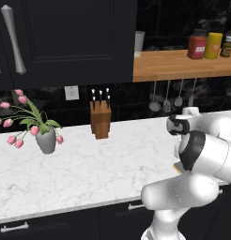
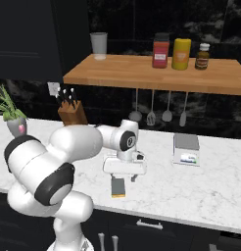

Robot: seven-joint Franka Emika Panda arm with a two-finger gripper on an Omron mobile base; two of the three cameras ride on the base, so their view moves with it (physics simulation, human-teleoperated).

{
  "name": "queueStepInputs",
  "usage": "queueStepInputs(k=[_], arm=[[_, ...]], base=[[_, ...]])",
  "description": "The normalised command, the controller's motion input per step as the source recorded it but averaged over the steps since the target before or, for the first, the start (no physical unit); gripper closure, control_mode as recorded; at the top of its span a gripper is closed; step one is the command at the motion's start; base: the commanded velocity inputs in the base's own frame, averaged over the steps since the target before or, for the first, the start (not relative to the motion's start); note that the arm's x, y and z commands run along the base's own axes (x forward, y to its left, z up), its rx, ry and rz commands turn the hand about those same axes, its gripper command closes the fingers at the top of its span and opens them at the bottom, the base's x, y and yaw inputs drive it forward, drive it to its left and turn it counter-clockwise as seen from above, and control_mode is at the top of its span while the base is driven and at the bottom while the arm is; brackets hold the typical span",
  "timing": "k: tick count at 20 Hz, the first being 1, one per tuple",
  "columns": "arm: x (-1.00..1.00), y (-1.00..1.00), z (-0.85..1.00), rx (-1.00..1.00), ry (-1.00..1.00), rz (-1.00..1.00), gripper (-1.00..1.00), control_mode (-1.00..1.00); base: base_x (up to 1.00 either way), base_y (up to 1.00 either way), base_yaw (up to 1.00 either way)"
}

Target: Pick up the sponge from the counter and clean the cutting board by briefly scrubbing or pressing down on the cutting board. Once finished, release the sponge.

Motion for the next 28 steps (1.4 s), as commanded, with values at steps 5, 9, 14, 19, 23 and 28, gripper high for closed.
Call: queueStepInputs(k=[5,9,14,19,23,28], arm=[[-0.40,0.06,0.00,0.01,0.00,0.04,-1.00,-1.00],[-0.08,0.30,0.00,0.01,-0.01,0.00,-1.00,-1.00],[0.00,0.25,0.00,0.00,-0.01,0.00,-1.00,-1.00],[0.00,0.00,0.00,0.00,-0.05,0.00,-1.00,-1.00],[0.00,0.01,0.00,0.00,-0.16,0.00,-1.00,-1.00],[0.00,0.08,0.00,0.00,-0.12,0.00,-1.00,-1.00]], base=[[0.00,0.00,0.00],[0.00,0.00,0.00],[0.00,0.00,0.00],[0.00,0.00,0.00],[0.00,0.00,0.00],[0.00,0.00,0.00]])
